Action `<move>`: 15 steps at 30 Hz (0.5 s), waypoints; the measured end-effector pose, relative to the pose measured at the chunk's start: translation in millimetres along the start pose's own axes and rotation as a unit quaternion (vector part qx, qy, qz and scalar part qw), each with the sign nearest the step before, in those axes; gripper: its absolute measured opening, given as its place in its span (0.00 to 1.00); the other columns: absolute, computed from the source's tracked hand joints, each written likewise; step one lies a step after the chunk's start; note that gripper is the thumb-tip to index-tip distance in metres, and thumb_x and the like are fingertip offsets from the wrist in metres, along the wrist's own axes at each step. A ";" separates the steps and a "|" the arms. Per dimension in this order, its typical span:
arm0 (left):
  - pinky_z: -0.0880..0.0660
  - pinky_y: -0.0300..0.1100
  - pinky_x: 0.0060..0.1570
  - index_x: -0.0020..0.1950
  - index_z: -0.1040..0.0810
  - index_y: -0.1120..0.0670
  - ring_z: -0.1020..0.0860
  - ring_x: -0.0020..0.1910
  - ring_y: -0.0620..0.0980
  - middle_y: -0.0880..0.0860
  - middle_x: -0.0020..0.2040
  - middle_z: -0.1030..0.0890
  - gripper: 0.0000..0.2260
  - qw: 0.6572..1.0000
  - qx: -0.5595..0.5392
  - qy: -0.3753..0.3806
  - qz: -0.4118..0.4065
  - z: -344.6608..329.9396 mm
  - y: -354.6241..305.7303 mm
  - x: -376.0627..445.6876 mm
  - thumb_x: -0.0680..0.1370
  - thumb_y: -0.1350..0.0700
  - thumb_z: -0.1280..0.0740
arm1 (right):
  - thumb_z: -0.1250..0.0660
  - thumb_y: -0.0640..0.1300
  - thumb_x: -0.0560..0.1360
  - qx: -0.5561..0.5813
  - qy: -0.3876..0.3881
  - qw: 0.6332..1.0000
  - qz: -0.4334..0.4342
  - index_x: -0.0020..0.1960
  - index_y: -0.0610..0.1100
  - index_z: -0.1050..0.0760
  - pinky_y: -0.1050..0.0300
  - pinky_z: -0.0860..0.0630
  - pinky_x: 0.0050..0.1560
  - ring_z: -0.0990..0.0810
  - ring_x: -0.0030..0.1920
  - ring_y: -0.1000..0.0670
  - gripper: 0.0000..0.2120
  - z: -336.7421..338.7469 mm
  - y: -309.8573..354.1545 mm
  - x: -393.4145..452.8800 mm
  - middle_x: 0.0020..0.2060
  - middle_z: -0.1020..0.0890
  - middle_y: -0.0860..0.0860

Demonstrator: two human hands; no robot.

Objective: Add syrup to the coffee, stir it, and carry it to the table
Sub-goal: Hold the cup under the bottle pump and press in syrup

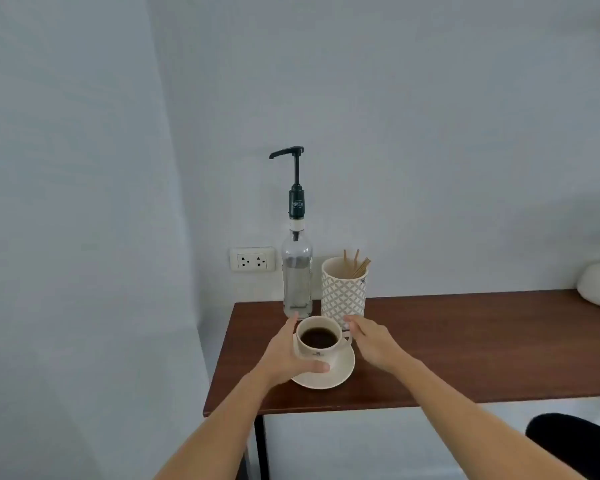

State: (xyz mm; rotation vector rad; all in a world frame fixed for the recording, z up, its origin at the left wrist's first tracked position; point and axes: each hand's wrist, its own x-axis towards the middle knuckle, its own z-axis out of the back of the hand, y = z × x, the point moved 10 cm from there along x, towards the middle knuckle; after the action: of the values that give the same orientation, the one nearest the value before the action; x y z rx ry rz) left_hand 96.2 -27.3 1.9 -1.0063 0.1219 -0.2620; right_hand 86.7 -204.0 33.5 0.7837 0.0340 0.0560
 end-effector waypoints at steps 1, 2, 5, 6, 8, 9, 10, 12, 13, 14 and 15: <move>0.27 0.50 0.66 0.70 0.31 0.43 0.24 0.66 0.44 0.41 0.64 0.21 0.44 0.999 -0.025 -0.015 -0.019 -5.0 -5.6 2.1 0.58 0.45 0.16 | 0.50 0.46 0.86 0.017 0.001 1.000 0.007 0.74 0.45 0.31 0.54 0.35 0.68 0.29 0.72 0.45 0.20 -3.0 -1.9 5.2 0.72 0.26 0.46; 0.25 0.47 0.63 0.66 0.28 0.42 0.22 0.62 0.41 0.40 0.59 0.19 0.39 0.998 -0.038 -0.040 -0.020 -7.2 -6.8 3.7 0.58 0.47 0.16 | 0.50 0.46 0.86 0.026 0.005 1.000 0.011 0.71 0.47 0.28 0.57 0.33 0.63 0.26 0.68 0.47 0.19 -4.4 -3.4 8.9 0.68 0.22 0.48; 0.25 0.39 0.60 0.67 0.30 0.42 0.22 0.59 0.36 0.39 0.58 0.19 0.41 0.991 -0.084 -0.097 -0.026 -14.6 -1.7 0.8 0.59 0.49 0.16 | 0.48 0.45 0.85 0.069 0.034 0.997 0.009 0.63 0.50 0.22 0.51 0.24 0.60 0.21 0.59 0.49 0.17 -19.6 -10.2 17.2 0.55 0.18 0.53; 0.25 0.36 0.59 0.68 0.30 0.42 0.22 0.59 0.35 0.39 0.58 0.19 0.41 0.989 -0.089 -0.118 -0.020 -13.6 -1.5 -1.4 0.58 0.50 0.16 | 0.47 0.45 0.85 0.094 0.034 0.995 0.001 0.61 0.51 0.21 0.47 0.21 0.60 0.20 0.58 0.49 0.16 -21.6 -15.2 19.4 0.54 0.18 0.52; 0.25 0.34 0.58 0.67 0.30 0.42 0.22 0.59 0.35 0.38 0.58 0.19 0.41 0.984 -0.090 -0.154 -0.021 -13.6 -2.6 -4.5 0.57 0.49 0.16 | 0.45 0.44 0.84 0.130 0.038 0.991 0.014 0.58 0.53 0.19 0.44 0.19 0.60 0.19 0.57 0.50 0.16 -24.4 -21.8 24.6 0.54 0.16 0.52; 0.24 0.34 0.58 0.66 0.29 0.42 0.21 0.59 0.36 0.37 0.57 0.19 0.40 0.982 -0.088 -0.167 -0.023 -13.8 -4.1 -5.7 0.57 0.49 0.16 | 0.45 0.44 0.84 0.138 0.043 0.989 0.021 0.58 0.55 0.19 0.45 0.19 0.59 0.18 0.58 0.51 0.16 -25.8 -23.6 26.2 0.54 0.16 0.53; 0.24 0.35 0.57 0.64 0.28 0.41 0.21 0.58 0.36 0.36 0.57 0.19 0.39 0.980 -0.084 -0.179 -0.027 -12.7 -9.2 -8.3 0.57 0.50 0.16 | 0.44 0.44 0.84 0.141 0.047 0.989 0.028 0.58 0.56 0.19 0.46 0.18 0.59 0.18 0.58 0.51 0.16 -26.1 -24.2 28.2 0.55 0.16 0.53; 0.23 0.35 0.57 0.63 0.27 0.40 0.21 0.57 0.36 0.36 0.56 0.18 0.38 0.977 -0.078 -0.196 -0.027 -8.5 -11.7 -9.5 0.57 0.51 0.16 | 0.44 0.42 0.84 0.152 0.057 0.986 0.032 0.59 0.52 0.18 0.48 0.17 0.56 0.18 0.57 0.50 0.16 -24.8 -19.6 30.3 0.55 0.16 0.51; 0.23 0.36 0.57 0.62 0.27 0.40 0.20 0.57 0.36 0.37 0.55 0.18 0.37 0.977 -0.073 -0.198 -0.027 -5.3 -13.3 -10.0 0.57 0.51 0.17 | 0.44 0.41 0.84 0.160 0.060 0.985 0.031 0.59 0.51 0.18 0.50 0.16 0.55 0.18 0.56 0.50 0.16 -23.5 -16.8 31.2 0.55 0.16 0.50; 0.23 0.36 0.56 0.62 0.26 0.41 0.20 0.56 0.37 0.38 0.55 0.17 0.36 0.977 -0.070 -0.200 -0.029 -1.0 -15.9 -10.7 0.57 0.52 0.17 | 0.44 0.40 0.85 0.165 0.066 0.984 0.031 0.59 0.49 0.18 0.52 0.16 0.54 0.17 0.55 0.50 0.16 -21.6 -12.6 31.2 0.55 0.16 0.49; 0.23 0.35 0.55 0.61 0.26 0.42 0.19 0.56 0.38 0.39 0.54 0.17 0.35 0.977 -0.067 -0.202 -0.034 4.3 -19.4 -11.0 0.57 0.52 0.17 | 0.44 0.40 0.85 0.171 0.069 0.982 0.038 0.59 0.49 0.18 0.54 0.16 0.54 0.17 0.55 0.51 0.16 -19.8 -6.7 32.0 0.55 0.16 0.49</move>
State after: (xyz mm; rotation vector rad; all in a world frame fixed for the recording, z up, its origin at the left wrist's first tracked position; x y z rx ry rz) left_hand 83.5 -30.6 20.4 -1.1792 -0.2678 -0.1076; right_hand 117.9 -192.8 14.5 1.1251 0.1491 0.1804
